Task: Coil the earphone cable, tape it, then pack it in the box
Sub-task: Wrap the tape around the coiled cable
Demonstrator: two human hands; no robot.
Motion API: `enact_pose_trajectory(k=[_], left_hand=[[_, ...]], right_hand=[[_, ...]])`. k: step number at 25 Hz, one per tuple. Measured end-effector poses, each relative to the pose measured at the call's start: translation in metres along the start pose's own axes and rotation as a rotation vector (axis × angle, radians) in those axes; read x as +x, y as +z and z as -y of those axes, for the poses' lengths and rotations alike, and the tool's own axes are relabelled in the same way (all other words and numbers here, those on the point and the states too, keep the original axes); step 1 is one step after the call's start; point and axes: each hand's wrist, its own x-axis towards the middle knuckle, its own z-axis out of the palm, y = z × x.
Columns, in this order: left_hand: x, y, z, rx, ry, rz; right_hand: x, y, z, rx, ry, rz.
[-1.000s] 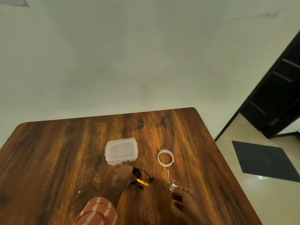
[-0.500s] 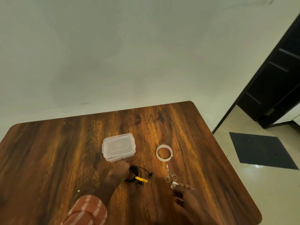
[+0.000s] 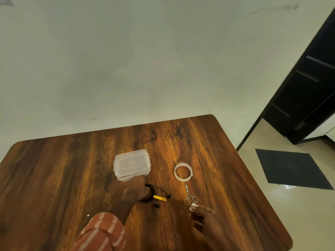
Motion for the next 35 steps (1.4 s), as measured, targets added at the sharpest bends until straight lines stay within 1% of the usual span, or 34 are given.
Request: enact_pose_trajectory(k=[2, 4, 5, 7, 9, 11, 15, 18, 20, 21, 23, 26, 29, 32, 35], left_hand=[[0.001, -0.009, 0.003, -0.179, -0.036, 0.102], [-0.001, -0.021, 0.007, -0.5, -0.082, 0.251], [-0.005, -0.027, 0.008, -0.649, -0.089, 0.292], [-0.017, -0.037, 0.009, -0.86, -0.043, 0.316], [-0.028, -0.046, 0.005, -0.929, 0.048, 0.291], [-0.039, -0.053, -0.002, -0.868, 0.093, 0.173], [-0.063, -0.065, -0.024, -0.735, 0.121, -0.134], [-0.079, -0.067, -0.037, -0.692, 0.129, -0.327], [-0.086, -0.065, -0.042, -0.62, 0.166, -0.425], [-0.091, -0.065, -0.041, -0.582, 0.185, -0.47], [-0.101, -0.066, -0.044, -0.557, 0.225, -0.513], [-0.108, -0.068, -0.046, -0.594, 0.242, -0.505], [-0.116, -0.069, -0.044, -0.458, 0.279, -0.633], [-0.123, -0.079, -0.042, -0.557, 0.293, -0.594], [-0.127, -0.087, -0.038, -0.532, 0.305, -0.558]], right_hand=[[0.0, 0.006, -0.002, 0.037, 0.037, 0.015], [0.0, 0.012, -0.004, 0.036, 0.065, 0.054], [0.001, 0.015, -0.003, 0.042, 0.075, 0.068], [0.001, 0.025, 0.0, 0.064, 0.084, 0.092], [0.0, 0.04, 0.004, 0.098, 0.074, 0.121], [-0.004, 0.06, 0.008, 0.136, 0.06, 0.15], [-0.019, 0.101, 0.017, 0.178, 0.023, 0.206], [-0.032, 0.124, 0.027, 0.243, 0.008, 0.182], [-0.035, 0.131, 0.034, 0.285, 0.006, 0.132], [-0.039, 0.134, 0.038, 0.305, 0.014, 0.136], [-0.045, 0.138, 0.045, 0.332, 0.037, 0.187], [-0.049, 0.143, 0.051, 0.316, 0.056, 0.233], [-0.049, 0.144, 0.052, 0.267, 0.016, 0.263], [-0.048, 0.141, 0.052, 0.248, -0.059, 0.305], [-0.046, 0.139, 0.053, 0.22, -0.115, 0.384]])
